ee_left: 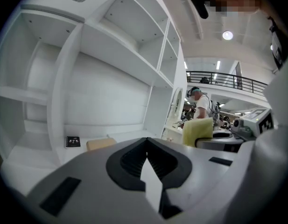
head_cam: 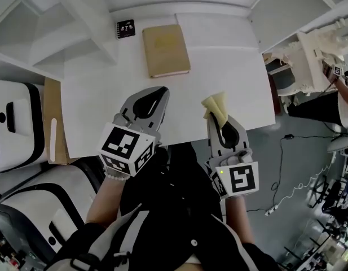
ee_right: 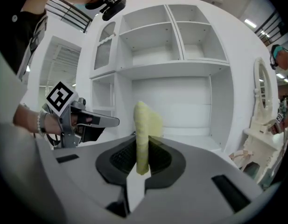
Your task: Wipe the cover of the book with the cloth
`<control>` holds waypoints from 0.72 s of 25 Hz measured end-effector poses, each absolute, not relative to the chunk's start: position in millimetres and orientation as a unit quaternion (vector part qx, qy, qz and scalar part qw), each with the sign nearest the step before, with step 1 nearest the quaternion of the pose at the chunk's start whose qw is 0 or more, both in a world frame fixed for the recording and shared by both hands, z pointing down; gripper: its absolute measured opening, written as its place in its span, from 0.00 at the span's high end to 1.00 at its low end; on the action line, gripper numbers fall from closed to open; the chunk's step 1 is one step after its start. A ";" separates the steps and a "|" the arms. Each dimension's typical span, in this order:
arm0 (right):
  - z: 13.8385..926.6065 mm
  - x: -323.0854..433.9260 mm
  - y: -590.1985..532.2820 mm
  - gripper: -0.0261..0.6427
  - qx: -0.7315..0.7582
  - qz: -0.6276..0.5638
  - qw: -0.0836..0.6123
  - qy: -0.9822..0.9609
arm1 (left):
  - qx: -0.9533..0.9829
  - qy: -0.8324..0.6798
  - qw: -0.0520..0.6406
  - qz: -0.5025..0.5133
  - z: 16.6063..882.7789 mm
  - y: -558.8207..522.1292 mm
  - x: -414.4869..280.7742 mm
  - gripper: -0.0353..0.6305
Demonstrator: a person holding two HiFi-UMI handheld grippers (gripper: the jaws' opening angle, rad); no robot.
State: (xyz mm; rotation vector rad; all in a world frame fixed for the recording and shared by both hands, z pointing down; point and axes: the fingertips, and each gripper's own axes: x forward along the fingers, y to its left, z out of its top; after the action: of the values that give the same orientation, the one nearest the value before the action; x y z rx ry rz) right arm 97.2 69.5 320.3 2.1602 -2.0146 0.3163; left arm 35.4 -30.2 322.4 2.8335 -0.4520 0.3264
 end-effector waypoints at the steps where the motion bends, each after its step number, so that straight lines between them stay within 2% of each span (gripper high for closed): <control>1: 320.4 98.9 63.9 0.91 0.717 0.098 0.091 -0.684 | 0.971 -0.165 0.134 0.114 327.2 -36.0 36.9 0.94; 9: 344.3 120.7 35.7 0.91 0.665 0.110 0.124 -0.728 | 0.938 -0.241 0.222 0.114 370.4 -78.5 38.5 0.94; 18: 360.9 141.0 4.9 0.91 0.602 0.122 0.133 -0.778 | 0.894 -0.315 0.281 0.151 433.8 -115.6 43.5 0.83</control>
State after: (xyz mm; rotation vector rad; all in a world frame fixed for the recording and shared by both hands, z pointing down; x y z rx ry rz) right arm 141.0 4.9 360.9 1.7465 -2.2566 0.3532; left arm 43.5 -115.6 433.8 2.3953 -0.8428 0.4053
